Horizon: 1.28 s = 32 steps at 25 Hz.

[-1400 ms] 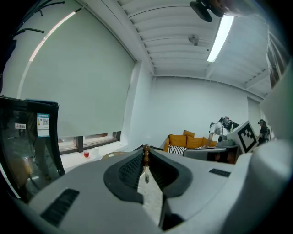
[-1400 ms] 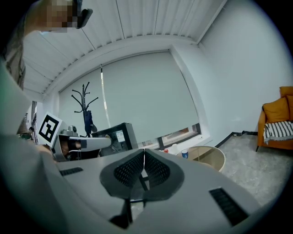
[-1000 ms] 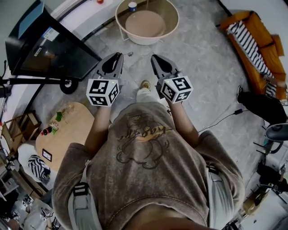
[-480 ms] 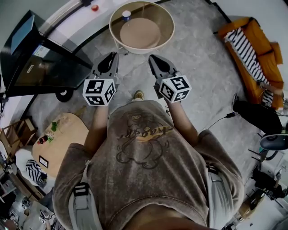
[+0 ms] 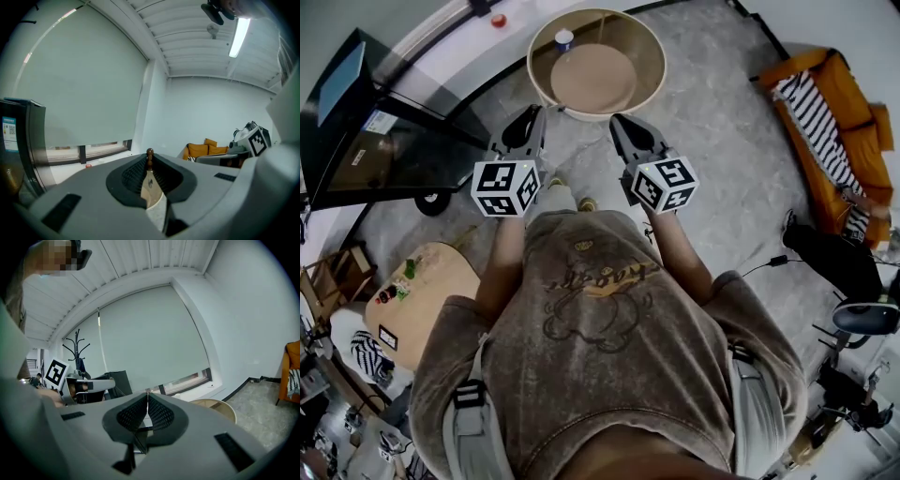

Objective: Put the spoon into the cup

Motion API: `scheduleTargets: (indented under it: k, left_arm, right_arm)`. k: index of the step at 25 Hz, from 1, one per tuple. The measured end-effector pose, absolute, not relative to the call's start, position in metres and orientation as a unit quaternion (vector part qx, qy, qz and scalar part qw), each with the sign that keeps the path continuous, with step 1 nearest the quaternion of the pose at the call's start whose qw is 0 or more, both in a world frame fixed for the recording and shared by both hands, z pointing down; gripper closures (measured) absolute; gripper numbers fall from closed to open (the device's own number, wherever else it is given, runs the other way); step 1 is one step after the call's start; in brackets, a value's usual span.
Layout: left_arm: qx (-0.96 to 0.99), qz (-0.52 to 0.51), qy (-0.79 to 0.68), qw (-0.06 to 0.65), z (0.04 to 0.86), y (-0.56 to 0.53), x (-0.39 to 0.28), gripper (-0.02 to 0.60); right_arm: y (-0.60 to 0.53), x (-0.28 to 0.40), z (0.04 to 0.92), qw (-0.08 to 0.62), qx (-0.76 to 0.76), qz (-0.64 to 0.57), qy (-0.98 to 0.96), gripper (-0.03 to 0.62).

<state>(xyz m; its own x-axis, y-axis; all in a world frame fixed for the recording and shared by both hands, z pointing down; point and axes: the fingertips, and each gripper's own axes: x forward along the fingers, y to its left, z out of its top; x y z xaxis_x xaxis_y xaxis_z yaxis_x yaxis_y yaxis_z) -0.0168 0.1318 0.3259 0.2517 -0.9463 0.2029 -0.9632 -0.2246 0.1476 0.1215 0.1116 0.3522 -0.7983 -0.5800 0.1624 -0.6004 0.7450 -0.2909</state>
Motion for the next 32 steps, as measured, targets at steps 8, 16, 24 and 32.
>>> scheduleTargets:
  k: [8,16,24,32]
  left_arm:
    - [0.787,0.032,-0.605,0.116,0.328,0.095,-0.025,0.531]
    - [0.793,0.036,-0.596,0.118,0.339,0.049,-0.034,0.531]
    - [0.796,0.043,-0.589,0.129,0.348,-0.009,-0.051,0.531]
    - [0.797,0.046,-0.588,0.129,0.344,-0.077,-0.086,0.531]
  right_arm:
    - [0.083,0.109,0.363,0.036,0.319,0.172,-0.931,0.576]
    - [0.042,0.102,0.375,0.037,0.335,0.181,-0.924,0.576]
    - [-0.015,0.081,0.381,0.043,0.335,0.189,-0.922,0.576]
    - [-0.082,0.051,0.385,0.051,0.344,0.196,-0.917,0.576]
